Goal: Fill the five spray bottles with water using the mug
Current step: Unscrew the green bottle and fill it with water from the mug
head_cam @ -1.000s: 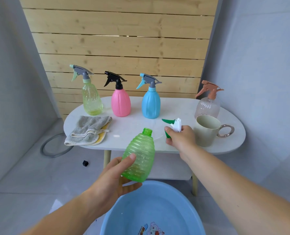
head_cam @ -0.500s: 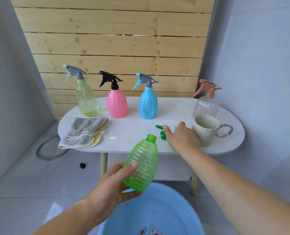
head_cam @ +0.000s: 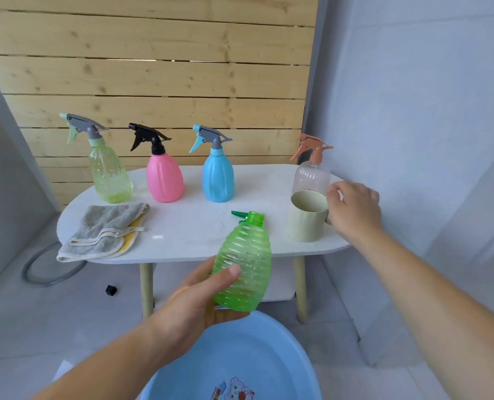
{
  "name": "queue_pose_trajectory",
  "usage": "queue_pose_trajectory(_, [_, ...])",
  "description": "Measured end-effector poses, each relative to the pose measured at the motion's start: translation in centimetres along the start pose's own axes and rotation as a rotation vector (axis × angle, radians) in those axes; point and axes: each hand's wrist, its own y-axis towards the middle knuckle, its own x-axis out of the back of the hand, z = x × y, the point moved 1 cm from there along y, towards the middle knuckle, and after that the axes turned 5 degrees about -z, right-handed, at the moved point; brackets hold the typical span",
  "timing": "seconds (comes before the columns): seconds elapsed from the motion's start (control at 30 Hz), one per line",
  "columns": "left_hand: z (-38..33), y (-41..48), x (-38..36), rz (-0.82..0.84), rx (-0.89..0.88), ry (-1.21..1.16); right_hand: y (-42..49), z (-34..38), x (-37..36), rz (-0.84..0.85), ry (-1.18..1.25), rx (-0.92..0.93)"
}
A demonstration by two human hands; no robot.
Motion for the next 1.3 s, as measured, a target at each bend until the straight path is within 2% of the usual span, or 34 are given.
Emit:
queue_pose_trajectory(0.13, [-0.1, 0.4, -1.2, 0.035, -0.012, 0.018, 1.3, -3.5, 0.0, 0.216, 0.107, -0.141])
queue_pose_trajectory(0.37, [0.3, 0.4, -1.4, 0.081, -0.001, 0.027, -0.3, -5.3, -0.7, 0.238, 0.105, -0.074])
queue_pose_trajectory(0.57, [0.2, -1.2, 0.5, 0.068, -0.026, 0.055, -4.8, -2.0, 1.7, 0.444, 0.711, -0.302])
queue_pose_trajectory(0.7, [0.1, -2.6, 3.5, 0.050, -0.044, 0.062, -8.8, -0.6, 1.6, 0.647, 0.858, -0.328])
queue_pose_trajectory(0.83, [1.1, -3.9, 6.3, -0.010, -0.015, 0.090, -13.3, -1.0, -2.4, 0.773, 0.760, -0.371])
queue_pose_trajectory(0.9, [2.0, -4.2, 7.2, -0.041, 0.016, 0.122, -15.3, -1.9, -5.7, 0.842, 0.590, -0.353])
queue_pose_trajectory(1.0, [3.7, -4.3, 7.8, -0.057, 0.062, 0.205, -17.4, -4.2, -10.6, 0.899, 0.244, -0.194])
queue_pose_trajectory(1.07, [5.2, -4.3, 7.8, -0.056, 0.107, 0.239, -18.7, -6.0, -13.8, 0.920, 0.100, -0.079])
queue_pose_trajectory(1.3, [10.9, -2.0, 8.9, -0.144, 0.254, 0.206, -21.9, -9.1, -20.5, 0.925, -0.066, 0.125])
